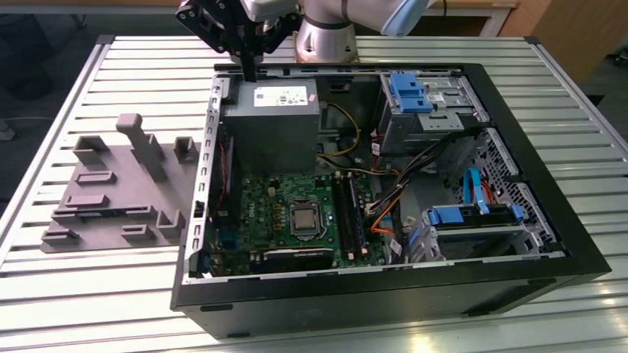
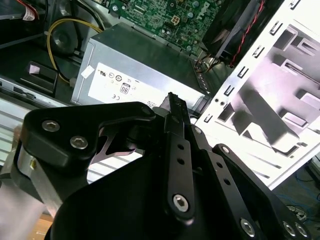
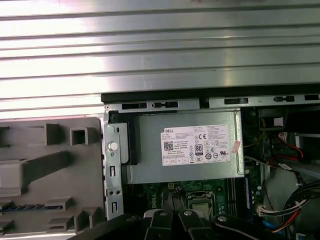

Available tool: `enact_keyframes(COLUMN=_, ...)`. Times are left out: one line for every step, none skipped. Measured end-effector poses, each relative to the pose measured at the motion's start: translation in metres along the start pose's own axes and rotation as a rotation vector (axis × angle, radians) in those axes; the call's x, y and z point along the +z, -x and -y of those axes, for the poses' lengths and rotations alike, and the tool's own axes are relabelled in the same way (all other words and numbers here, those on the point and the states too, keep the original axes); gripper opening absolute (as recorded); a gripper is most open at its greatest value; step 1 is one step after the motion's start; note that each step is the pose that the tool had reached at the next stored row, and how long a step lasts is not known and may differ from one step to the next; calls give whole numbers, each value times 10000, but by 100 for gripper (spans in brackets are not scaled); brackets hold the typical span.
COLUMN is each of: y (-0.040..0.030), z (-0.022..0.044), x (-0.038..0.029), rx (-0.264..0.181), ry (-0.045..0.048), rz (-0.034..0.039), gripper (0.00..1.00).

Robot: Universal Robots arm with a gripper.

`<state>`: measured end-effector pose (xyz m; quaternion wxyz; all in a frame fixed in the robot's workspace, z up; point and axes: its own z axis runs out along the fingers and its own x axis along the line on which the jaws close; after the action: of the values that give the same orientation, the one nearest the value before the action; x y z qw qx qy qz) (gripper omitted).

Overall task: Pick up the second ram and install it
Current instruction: 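Reach for the second ram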

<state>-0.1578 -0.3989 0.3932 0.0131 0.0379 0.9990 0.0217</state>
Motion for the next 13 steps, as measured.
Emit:
enact_keyframes(y=-3, z=0, x=0, rx=0, ry=0, rz=0, gripper=11)
enact_keyframes(y=-7, z=1, x=0, rx=-1, ry=0, rz=0, gripper=11)
enact_keyframes(y=-11, z=1, x=0, rx=0, ry=0, rz=0, gripper=11)
enact_keyframes(y=-15, z=1, x=0, rx=0, ry=0, rz=0, gripper=11)
enact_keyframes(y=-19, z=2, x=0, rx=0, ry=0, rz=0, gripper=11)
enact_keyframes(y=-23, z=2, x=0, rx=0, ry=0, rz=0, gripper=11)
enact_keyframes(y=-28, z=2, x=-1, rx=0, ry=0, rz=0, gripper=11)
enact_keyframes(y=-33, z=3, x=-1, rx=0, ry=0, rz=0, gripper=11)
enact_keyframes(y=-39, z=3, x=-1, rx=0, ry=0, rz=1, gripper=11)
enact_keyframes(y=-45, z=4, x=-1, rx=0, ry=0, rz=0, gripper=11)
enact_keyframes(y=-51, z=4, x=-1, rx=-1, ry=0, rz=0, gripper=11)
enact_keyframes(y=-57, z=5, x=-1, rx=-1, ry=0, rz=0, gripper=11)
enact_keyframes(y=-63, z=5, x=-2, rx=0, ry=-1, rz=0, gripper=11)
